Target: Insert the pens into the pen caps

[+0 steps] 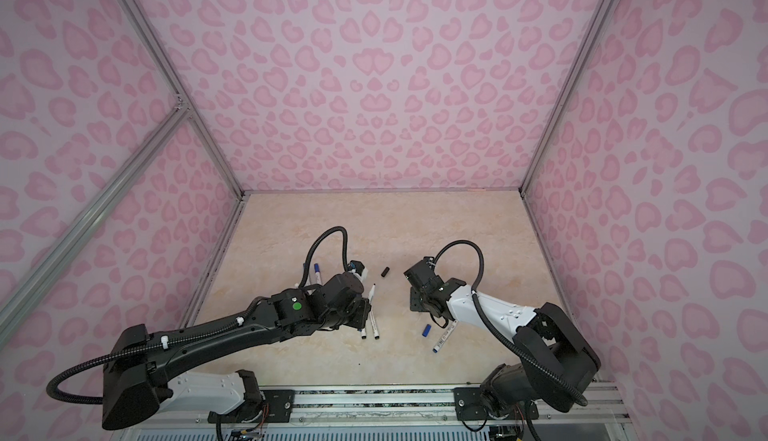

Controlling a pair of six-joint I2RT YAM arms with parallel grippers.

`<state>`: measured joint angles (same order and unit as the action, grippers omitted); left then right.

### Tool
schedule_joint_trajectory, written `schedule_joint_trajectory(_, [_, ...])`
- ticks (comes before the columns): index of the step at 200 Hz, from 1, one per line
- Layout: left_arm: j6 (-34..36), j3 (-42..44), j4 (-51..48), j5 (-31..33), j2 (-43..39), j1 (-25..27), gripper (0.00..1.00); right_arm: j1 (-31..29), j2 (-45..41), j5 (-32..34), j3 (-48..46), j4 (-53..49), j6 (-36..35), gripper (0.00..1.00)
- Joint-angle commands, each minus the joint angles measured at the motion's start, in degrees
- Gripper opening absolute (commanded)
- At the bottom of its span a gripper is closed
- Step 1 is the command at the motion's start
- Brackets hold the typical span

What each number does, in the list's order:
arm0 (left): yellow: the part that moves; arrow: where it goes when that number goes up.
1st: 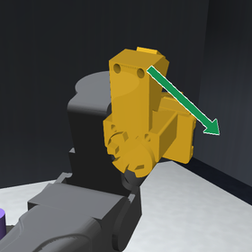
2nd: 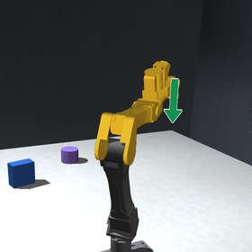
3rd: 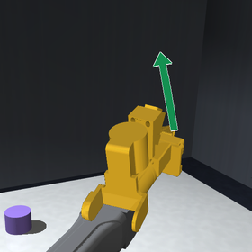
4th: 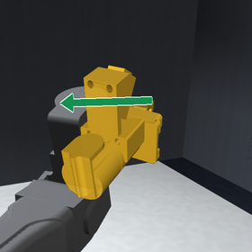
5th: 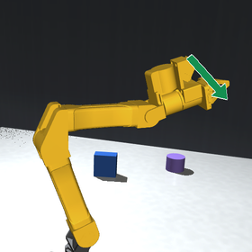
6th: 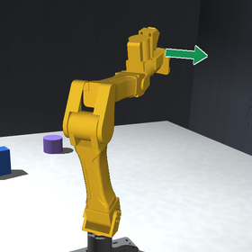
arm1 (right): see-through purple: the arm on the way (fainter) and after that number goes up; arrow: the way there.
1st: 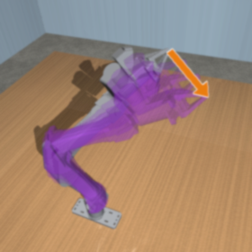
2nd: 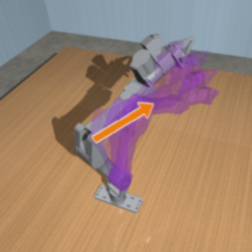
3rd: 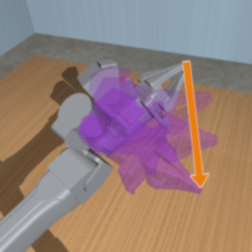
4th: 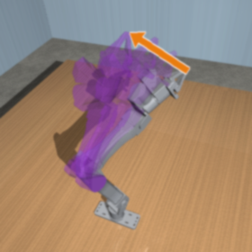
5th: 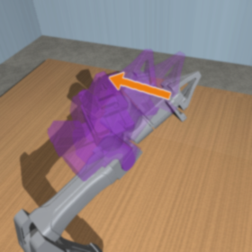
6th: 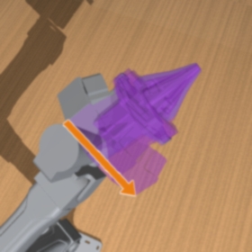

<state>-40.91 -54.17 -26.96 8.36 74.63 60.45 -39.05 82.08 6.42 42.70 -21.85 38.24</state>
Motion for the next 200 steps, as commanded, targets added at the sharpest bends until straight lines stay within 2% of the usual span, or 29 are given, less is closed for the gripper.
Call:
schedule_joint_trajectory(1, [-0.38,0.36,1.43,1.40,-0.72,0.00,0.03,-0.74,1.26,1.07,0.68,-0.68,-0.57,0.47])
schedule_joint_trajectory(62, [-0.58,0.33,1.43,1.49,-0.36,0.02,0.03,-1.21,6.02,2.60,2.03,-0.79,-0.89,0.43])
schedule_joint_trajectory(102, [-0.58,0.38,1.41,1.62,-0.80,-0.03,0.03,-1.21,9.10,1.91,2.60,-0.04,-0.80,0.33])
schedule_joint_trajectory(142, [-0.36,0.37,1.45,1.66,-1.07,0.02,0.03,-1.32,10.11,1.63,2.69,0.37,-0.58,0.20])
schedule_joint_trajectory(200, [0.06,0.64,2.57,0.37,-1.14,0.02,0.03,-1.30,5.52,2.63,1.13,0.52,2.15,0.07])
